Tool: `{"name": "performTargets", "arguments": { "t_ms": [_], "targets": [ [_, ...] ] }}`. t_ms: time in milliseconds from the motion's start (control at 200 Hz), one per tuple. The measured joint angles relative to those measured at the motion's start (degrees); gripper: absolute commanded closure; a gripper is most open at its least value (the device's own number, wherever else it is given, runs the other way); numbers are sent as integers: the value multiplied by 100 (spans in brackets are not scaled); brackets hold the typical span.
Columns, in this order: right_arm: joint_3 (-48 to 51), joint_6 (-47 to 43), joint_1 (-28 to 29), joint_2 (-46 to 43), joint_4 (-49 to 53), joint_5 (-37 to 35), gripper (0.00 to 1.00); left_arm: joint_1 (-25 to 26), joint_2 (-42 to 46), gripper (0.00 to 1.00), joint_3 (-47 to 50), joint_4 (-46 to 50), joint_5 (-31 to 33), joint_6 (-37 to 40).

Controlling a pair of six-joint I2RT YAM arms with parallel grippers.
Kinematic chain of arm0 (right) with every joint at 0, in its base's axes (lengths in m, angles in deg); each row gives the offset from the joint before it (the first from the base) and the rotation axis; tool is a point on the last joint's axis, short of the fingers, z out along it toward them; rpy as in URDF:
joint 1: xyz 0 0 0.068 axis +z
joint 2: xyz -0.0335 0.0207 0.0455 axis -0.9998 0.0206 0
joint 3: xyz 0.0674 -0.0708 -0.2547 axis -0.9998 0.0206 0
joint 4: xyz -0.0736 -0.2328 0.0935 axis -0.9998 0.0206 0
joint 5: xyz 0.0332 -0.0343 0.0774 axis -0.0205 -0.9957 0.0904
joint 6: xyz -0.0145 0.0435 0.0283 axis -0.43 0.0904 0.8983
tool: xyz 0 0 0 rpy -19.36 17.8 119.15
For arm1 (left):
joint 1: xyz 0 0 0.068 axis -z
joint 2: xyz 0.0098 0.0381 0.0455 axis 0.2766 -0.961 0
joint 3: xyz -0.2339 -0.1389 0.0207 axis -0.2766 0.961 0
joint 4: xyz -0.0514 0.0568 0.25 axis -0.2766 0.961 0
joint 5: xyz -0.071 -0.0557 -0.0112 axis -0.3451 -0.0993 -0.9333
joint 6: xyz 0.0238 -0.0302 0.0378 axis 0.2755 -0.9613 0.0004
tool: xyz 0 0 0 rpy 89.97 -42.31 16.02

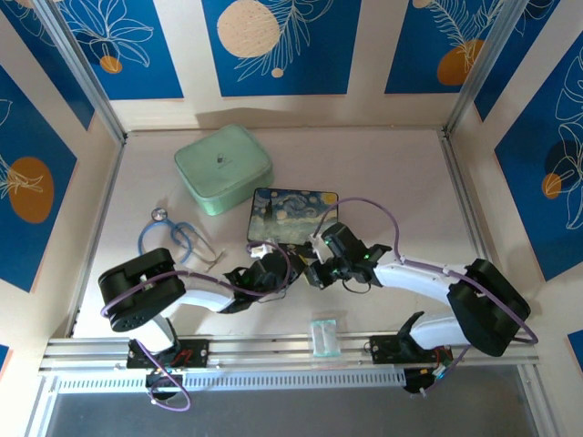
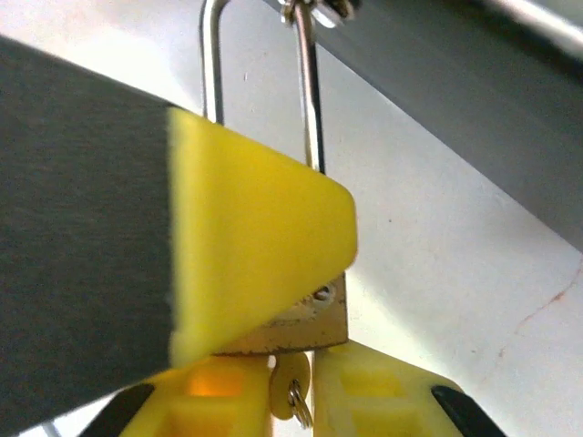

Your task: Unlock a padlock with a key

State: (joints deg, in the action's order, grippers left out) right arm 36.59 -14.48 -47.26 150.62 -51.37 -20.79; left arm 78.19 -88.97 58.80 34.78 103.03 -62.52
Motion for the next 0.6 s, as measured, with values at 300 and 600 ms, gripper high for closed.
{"name": "performTargets", "arguments": {
  "t_ms": [300, 600],
  "targets": [
    [219, 437, -634, 2, -212, 946, 63, -2, 7, 100, 4, -109, -26, -107],
    [442, 695, -866, -212, -387, 1130, 55, -2, 7, 100, 57, -201, -68, -205]
  ]
}}
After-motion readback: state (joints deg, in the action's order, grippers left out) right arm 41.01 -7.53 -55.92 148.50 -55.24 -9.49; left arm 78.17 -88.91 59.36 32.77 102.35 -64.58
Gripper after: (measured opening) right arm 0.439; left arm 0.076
